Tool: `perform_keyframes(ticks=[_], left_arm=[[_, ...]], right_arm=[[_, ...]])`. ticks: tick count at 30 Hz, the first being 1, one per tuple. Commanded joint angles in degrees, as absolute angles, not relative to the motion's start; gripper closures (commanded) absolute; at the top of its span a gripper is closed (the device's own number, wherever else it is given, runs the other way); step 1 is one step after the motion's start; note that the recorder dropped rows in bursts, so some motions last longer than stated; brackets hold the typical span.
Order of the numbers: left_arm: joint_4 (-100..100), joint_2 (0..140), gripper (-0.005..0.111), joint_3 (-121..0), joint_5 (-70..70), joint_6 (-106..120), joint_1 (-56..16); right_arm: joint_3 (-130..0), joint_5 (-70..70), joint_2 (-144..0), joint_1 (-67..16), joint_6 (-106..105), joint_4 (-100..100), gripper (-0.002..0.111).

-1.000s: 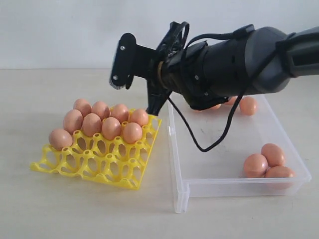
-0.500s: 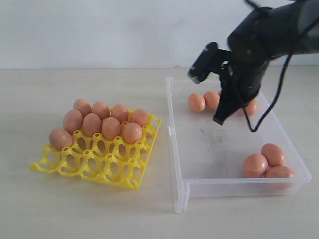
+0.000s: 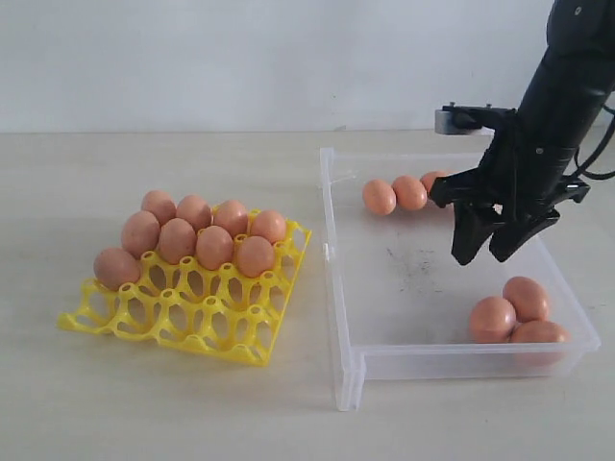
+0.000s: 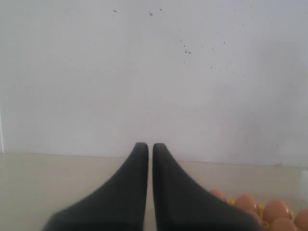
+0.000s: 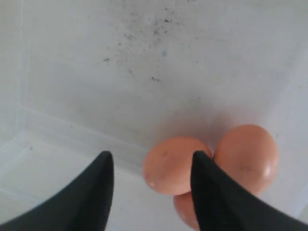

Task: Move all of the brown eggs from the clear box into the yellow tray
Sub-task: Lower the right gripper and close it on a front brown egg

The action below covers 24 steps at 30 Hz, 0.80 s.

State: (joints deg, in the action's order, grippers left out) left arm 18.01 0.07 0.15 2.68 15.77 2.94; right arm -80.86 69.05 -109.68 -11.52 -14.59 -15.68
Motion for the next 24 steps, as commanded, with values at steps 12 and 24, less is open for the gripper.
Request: perform_keyframes(ticks=[12,24], left_arm=[[18.28,0.0,0.103,0.0,3.0,15.97,2.71],[18.28,0.0,0.103,0.0,3.0,15.97,2.71]], right_arm=[[-71.08,69.96,-109.77,-13.17,-2.16,-11.7,0.061],[-68.29,59.35,-109.87,-13.17,-1.69,-12.26,0.061]])
